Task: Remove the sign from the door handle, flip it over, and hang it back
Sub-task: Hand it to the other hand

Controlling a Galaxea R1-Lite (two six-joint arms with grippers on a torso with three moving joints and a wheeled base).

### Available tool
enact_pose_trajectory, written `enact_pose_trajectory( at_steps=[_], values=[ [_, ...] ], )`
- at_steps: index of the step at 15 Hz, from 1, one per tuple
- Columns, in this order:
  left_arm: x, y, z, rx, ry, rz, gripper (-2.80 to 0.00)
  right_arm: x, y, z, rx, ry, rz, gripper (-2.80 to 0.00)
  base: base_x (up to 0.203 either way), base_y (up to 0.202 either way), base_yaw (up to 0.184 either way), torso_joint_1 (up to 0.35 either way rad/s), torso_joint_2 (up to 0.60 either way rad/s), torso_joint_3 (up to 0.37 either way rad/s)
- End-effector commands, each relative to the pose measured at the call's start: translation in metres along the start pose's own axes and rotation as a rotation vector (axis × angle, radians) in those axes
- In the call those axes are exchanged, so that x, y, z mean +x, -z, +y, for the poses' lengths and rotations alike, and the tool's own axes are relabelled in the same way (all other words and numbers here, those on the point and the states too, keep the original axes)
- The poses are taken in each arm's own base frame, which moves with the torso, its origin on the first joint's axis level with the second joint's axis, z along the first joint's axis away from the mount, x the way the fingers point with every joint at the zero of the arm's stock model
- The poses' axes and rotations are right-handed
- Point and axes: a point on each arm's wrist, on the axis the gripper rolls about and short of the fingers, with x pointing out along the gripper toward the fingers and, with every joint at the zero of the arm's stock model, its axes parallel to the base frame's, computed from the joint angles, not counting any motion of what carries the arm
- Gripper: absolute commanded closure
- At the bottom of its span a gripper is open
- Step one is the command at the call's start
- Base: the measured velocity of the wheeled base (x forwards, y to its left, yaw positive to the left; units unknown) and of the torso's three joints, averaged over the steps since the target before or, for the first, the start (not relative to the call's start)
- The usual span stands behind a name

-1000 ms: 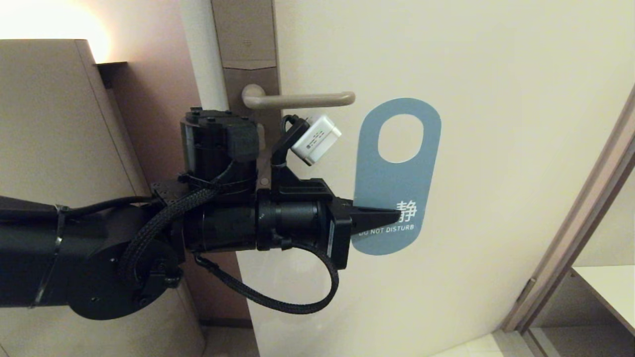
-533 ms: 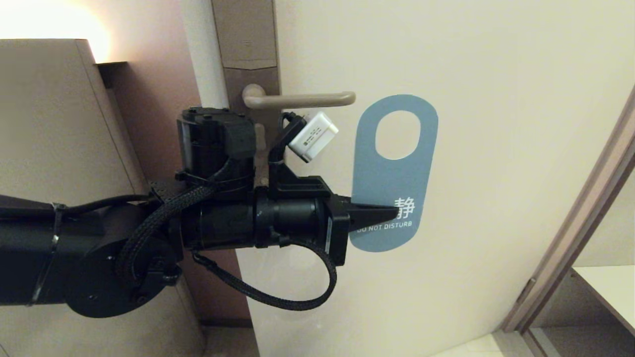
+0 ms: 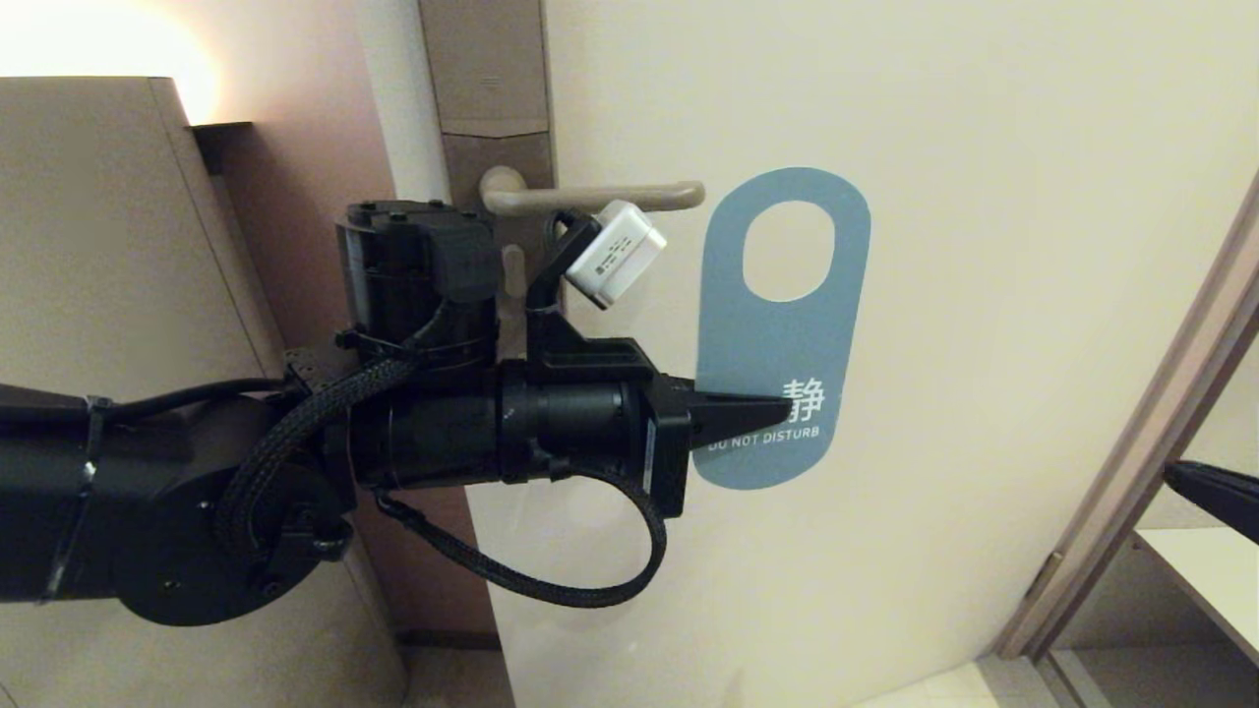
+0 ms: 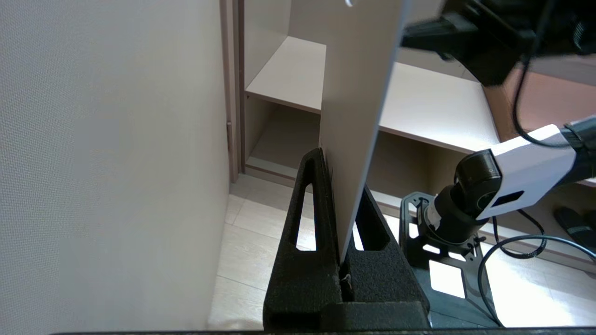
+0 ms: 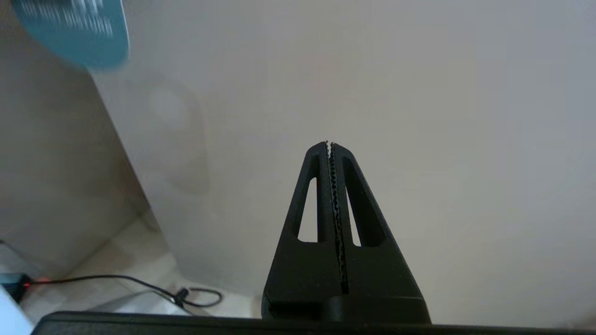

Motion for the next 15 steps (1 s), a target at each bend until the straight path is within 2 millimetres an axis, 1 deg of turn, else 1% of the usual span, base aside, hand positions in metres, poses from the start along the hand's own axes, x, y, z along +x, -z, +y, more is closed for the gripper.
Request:
enact_pose_trajectory(
  at_steps=[1,3,5,6,12,13,15],
  values=[
    [-0.001,-0.001,-0.001,0.003,0.004,-0.005,0.0,0.025,-0.004,-0.009,0.02,-0.025,0.05,0.0,0.0,0.0,0.0,0.0,0.0,0.0],
    [-0.001,-0.001,-0.002,0.004,0.01,-0.003,0.0,0.034,-0.011,-0.013,0.018,-0.05,0.04,0.0,0.0,0.0,0.0,0.0,0.0,0.0],
    [0.001,0.001,-0.001,0.001,0.009,0.002,0.0,0.037,-0.015,-0.014,0.015,-0.07,0.03,0.0,0.0,0.0,0.0,0.0,0.0,0.0],
    [0.001,0.001,0.0,0.0,0.008,0.003,0.0,0.039,-0.016,-0.015,0.015,-0.074,0.033,-2.8,0.0,0.0,0.0,0.0,0.0,0.0],
    [0.003,0.003,0.001,-0.004,0.009,0.007,0.0,0.043,-0.01,-0.015,0.028,-0.087,0.059,-2.8,0.0,0.0,0.0,0.0,0.0,0.0],
    [0.005,0.004,0.003,-0.006,0.007,0.012,0.0,0.044,-0.01,-0.015,0.032,-0.119,0.06,-2.8,0.0,0.0,0.0,0.0,0.0,0.0],
    [0.009,0.0,0.007,-0.001,0.008,-0.001,0.0,0.044,-0.01,-0.013,0.036,-0.209,0.055,-2.8,0.0,0.0,0.0,0.0,0.0,0.0]
  ],
)
